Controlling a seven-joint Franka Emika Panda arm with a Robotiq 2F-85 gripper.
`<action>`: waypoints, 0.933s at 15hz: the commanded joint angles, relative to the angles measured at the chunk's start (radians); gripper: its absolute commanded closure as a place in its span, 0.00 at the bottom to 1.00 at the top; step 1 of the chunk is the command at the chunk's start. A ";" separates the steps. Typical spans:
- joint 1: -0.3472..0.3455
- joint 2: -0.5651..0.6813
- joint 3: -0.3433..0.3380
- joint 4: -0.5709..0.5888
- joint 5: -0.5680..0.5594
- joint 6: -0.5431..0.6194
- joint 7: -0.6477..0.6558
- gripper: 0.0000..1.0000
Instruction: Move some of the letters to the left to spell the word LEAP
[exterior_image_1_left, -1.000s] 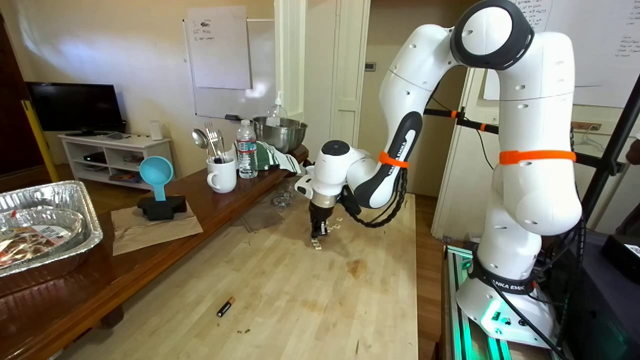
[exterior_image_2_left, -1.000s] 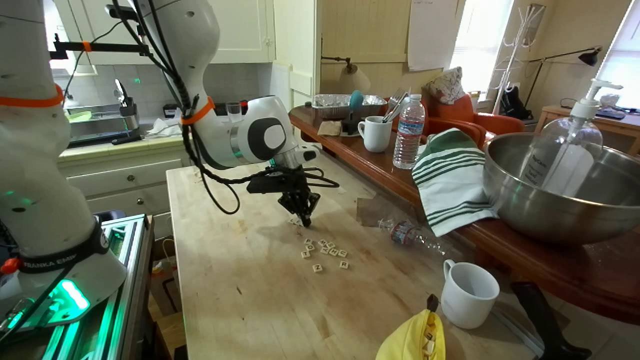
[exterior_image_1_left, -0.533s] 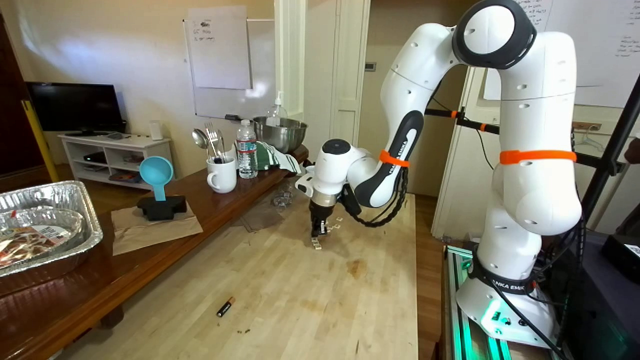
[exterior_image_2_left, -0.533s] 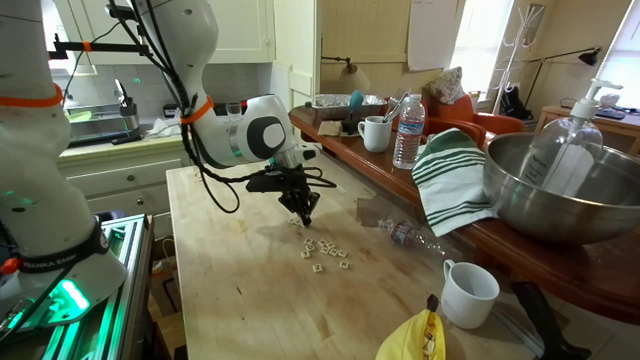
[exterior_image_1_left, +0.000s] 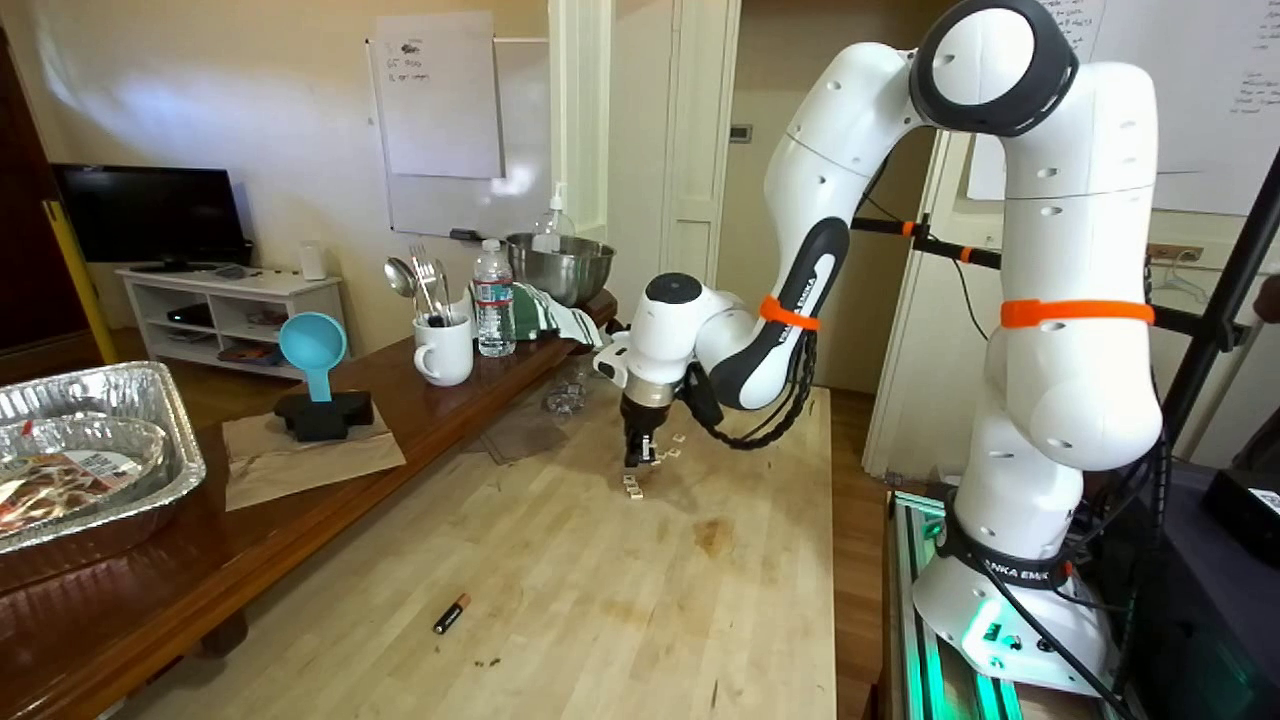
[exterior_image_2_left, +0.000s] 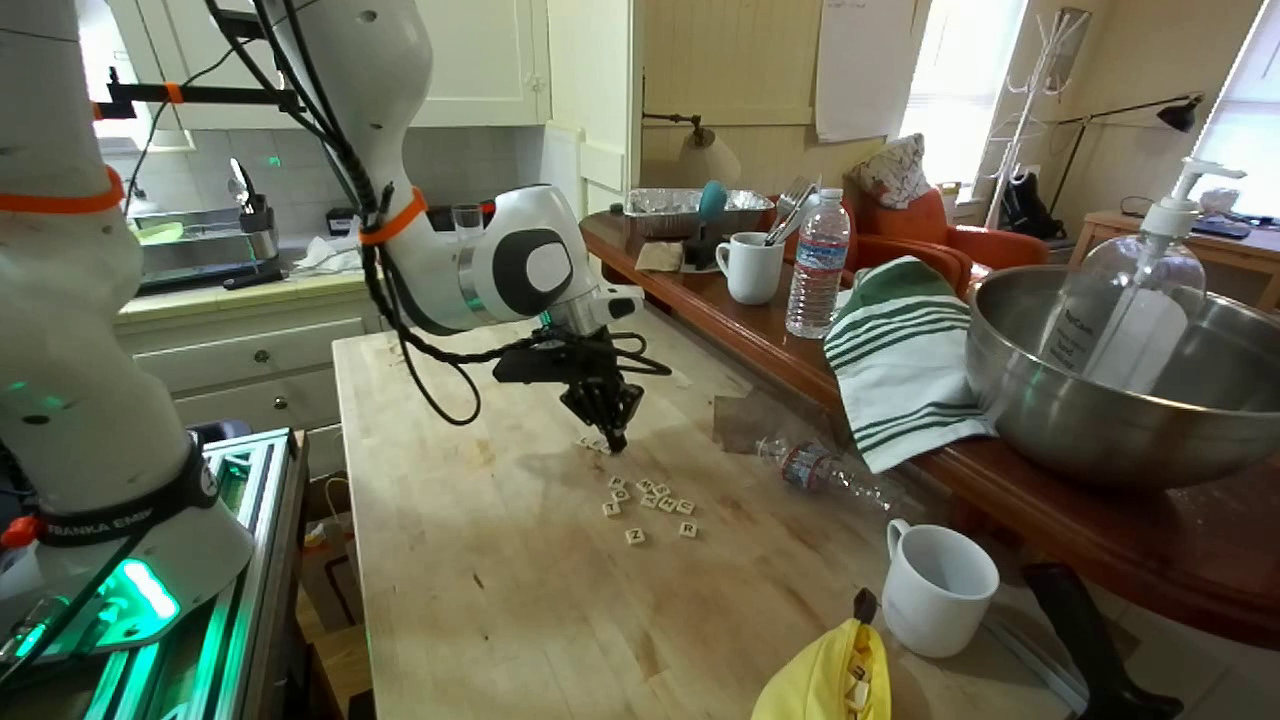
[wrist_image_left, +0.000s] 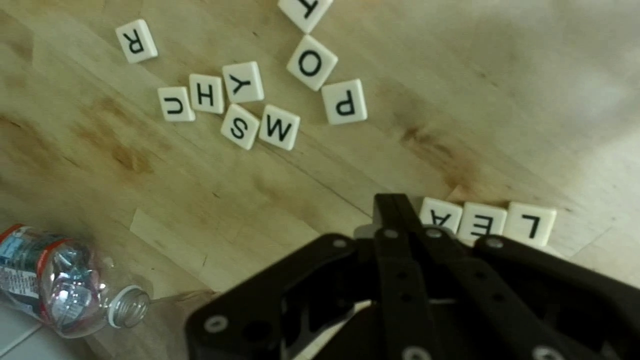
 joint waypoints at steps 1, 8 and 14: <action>-0.012 -0.019 -0.012 -0.010 0.013 -0.039 0.002 1.00; -0.039 0.004 -0.037 0.009 0.005 -0.039 0.005 1.00; -0.050 0.022 -0.043 0.011 0.007 -0.045 -0.002 1.00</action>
